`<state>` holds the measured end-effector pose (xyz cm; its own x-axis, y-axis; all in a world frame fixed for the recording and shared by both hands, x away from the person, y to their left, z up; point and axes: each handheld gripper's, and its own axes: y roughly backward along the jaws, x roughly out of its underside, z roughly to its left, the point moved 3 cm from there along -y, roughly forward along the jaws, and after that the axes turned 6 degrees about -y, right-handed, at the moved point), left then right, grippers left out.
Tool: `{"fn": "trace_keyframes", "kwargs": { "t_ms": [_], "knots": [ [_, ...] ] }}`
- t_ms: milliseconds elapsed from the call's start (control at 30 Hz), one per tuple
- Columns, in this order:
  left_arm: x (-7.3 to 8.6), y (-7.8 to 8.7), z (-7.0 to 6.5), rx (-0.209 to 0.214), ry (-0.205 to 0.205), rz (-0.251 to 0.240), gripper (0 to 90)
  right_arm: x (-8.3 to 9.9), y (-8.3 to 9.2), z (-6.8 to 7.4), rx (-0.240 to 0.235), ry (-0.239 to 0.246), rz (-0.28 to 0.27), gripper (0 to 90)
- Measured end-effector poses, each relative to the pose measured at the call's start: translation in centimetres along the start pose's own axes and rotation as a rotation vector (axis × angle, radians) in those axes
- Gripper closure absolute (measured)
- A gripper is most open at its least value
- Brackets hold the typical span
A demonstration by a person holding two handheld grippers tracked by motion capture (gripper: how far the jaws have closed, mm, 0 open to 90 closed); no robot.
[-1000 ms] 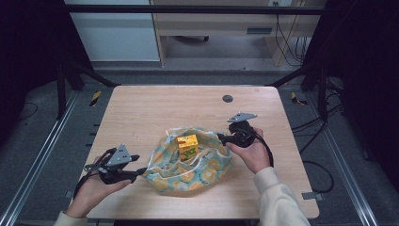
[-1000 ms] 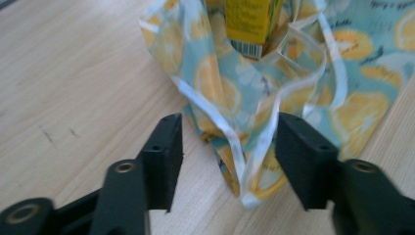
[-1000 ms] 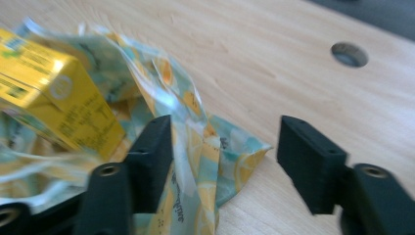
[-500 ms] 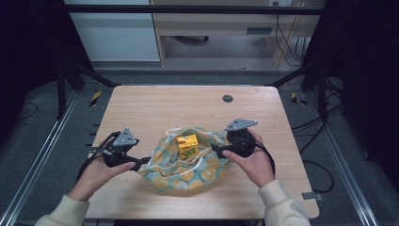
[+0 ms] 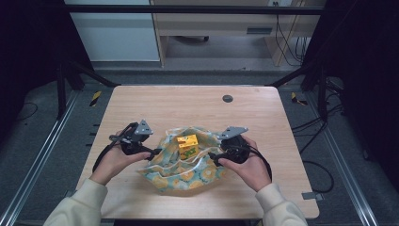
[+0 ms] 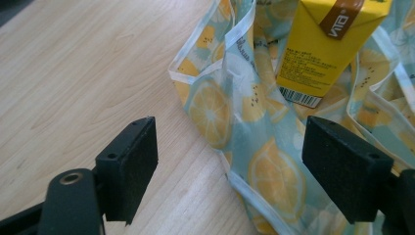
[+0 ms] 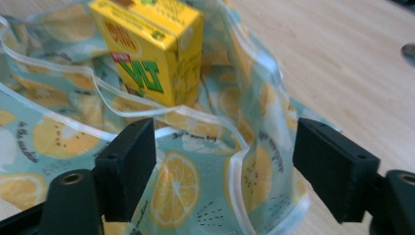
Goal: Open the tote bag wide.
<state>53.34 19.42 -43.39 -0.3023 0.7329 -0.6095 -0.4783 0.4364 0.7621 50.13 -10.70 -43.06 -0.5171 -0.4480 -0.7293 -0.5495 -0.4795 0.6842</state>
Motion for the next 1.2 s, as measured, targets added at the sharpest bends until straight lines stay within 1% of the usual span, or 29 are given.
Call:
{"fn": "trace_keyframes", "kwargs": {
  "t_ms": [33, 100, 133, 200, 267, 300, 333, 367, 400, 433, 467, 500, 567, 600, 633, 667, 700, 733, 767, 800, 833, 867, 900, 933, 967, 1033, 1067, 1100, 1200],
  "knots": [
    [-0.3, -0.7, -0.3, 0.016, -0.009, 0.01, 21.2, 0.6, -0.7, 0.0, -0.008, -0.008, 0.026, 26.8],
    [-0.4, -1.0, -0.4, 0.014, -0.016, 0.011, 21.4, 0.9, -1.0, 0.0, -0.006, -0.005, 0.034, 28.7],
    [-0.6, -1.5, -0.4, 0.012, -0.025, 0.023, 22.9, 1.5, -1.4, 0.2, -0.018, -0.005, 0.047, 33.7],
    [-0.6, -1.9, -0.4, 0.012, -0.025, 0.025, 23.3, 1.7, -1.5, 0.3, -0.023, 0.001, 0.043, 34.6],
    [-0.7, -2.6, -0.3, 0.012, -0.027, 0.039, 29.7, 2.5, -2.1, 0.4, -0.026, 0.007, 0.066, 34.4],
    [-0.7, -3.1, -0.3, 0.006, -0.021, 0.033, 33.7, 2.7, -2.3, 0.4, -0.021, 0.012, 0.076, 34.7],
    [-0.7, -3.1, -0.3, 0.006, -0.021, 0.033, 35.9, 2.7, -2.3, 0.4, -0.021, 0.012, 0.076, 34.7],
    [-0.7, -3.4, -0.3, 0.006, -0.022, 0.036, 39.8, 3.3, -2.7, 0.5, -0.009, 0.016, 0.099, 44.0],
    [-0.7, -3.6, -0.3, 0.009, -0.022, 0.037, 44.1, 3.5, -2.8, 0.5, -0.008, 0.022, 0.099, 49.1],
    [-0.7, -3.8, -0.4, 0.016, -0.025, 0.039, 44.1, 3.5, -2.8, 0.5, -0.008, 0.022, 0.099, 49.1],
    [-0.8, -3.9, -0.5, 0.013, -0.027, 0.043, 48.8, 3.7, -2.8, 0.5, -0.011, 0.03, 0.105, 54.7],
    [-0.8, -4.1, -0.6, 0.011, -0.033, 0.045, 60.6, 4.0, -2.7, 0.7, -0.021, 0.043, 0.103, 67.3],
    [-0.9, -4.5, -0.7, -0.004, -0.038, 0.051, 71.2, 4.1, -2.5, 0.8, -0.025, 0.054, 0.088, 78.1],
    [-0.9, -4.6, -0.7, -0.016, -0.035, 0.043, 77.1, 4.2, -2.3, 0.9, -0.033, 0.054, 0.08, 81.8],
    [-0.9, -4.6, -0.7, -0.016, -0.035, 0.043, 81.8, 4.3, -2.0, 1.0, -0.04, 0.058, 0.077, 85.4],
    [-0.9, -4.4, -0.4, -0.038, -0.019, 0.03, 85.7, 4.4, -1.7, 1.0, -0.043, 0.061, 0.068, 87.3],
    [-0.9, -4.4, -0.4, -0.038, -0.019, 0.03, 87.9, 4.4, -1.7, 1.0, -0.043, 0.061, 0.068, 87.3],
    [-0.9, -4.2, -0.3, -0.051, -0.009, 0.018, 87.9, 4.5, -1.3, 1.0, -0.042, 0.061, 0.064, 88.0],
    [-1.0, -4.0, -0.1, -0.072, -0.002, 0.005, 89.4, 4.8, -0.3, 1.0, -0.039, 0.068, 0.046, 88.6],
    [-0.9, -3.8, 0.0, -0.079, 0.003, 0.0, 89.4, 4.8, -0.3, 1.0, -0.039, 0.068, 0.046, 88.6],
    [-0.8, -3.7, 0.5, -0.095, 0.026, -0.021, 89.6, 5.2, 0.5, 1.0, -0.044, 0.069, 0.037, 88.8],
    [-0.8, -3.7, 0.5, -0.095, 0.026, -0.021, 89.7, 5.2, 0.5, 1.0, -0.044, 0.069, 0.037, 88.8],
    [-0.4, -3.7, 0.8, -0.108, 0.045, -0.034, 89.7, 5.8, 0.9, 1.1, -0.049, 0.081, 0.034, 88.9],
    [-0.3, -3.8, 0.9, -0.107, 0.053, -0.041, 89.7, 6.1, 1.0, 1.1, -0.052, 0.087, 0.033, 88.9],
    [-0.3, -3.8, 0.9, -0.107, 0.053, -0.041, 89.6, 6.1, 1.0, 1.1, -0.052, 0.087, 0.033, 88.9],
    [0.0, -4.2, 0.8, -0.111, 0.057, -0.05, 89.6, 6.8, 1.0, 1.3, -0.06, 0.088, 0.029, 88.9],
    [0.2, -4.7, 0.4, -0.124, 0.042, -0.042, 89.6, 7.4, 0.8, 1.4, -0.08, 0.097, 0.026, 88.9],
    [0.3, -4.8, 0.3, -0.126, 0.027, -0.027, 89.6, 7.7, 0.7, 1.3, -0.081, 0.096, 0.026, 88.9],
    [0.4, -5.2, 0.1, -0.129, 0.03, -0.027, 89.5, 8.1, 0.4, 1.1, -0.086, 0.09, 0.029, 88.8]
  ]
}}
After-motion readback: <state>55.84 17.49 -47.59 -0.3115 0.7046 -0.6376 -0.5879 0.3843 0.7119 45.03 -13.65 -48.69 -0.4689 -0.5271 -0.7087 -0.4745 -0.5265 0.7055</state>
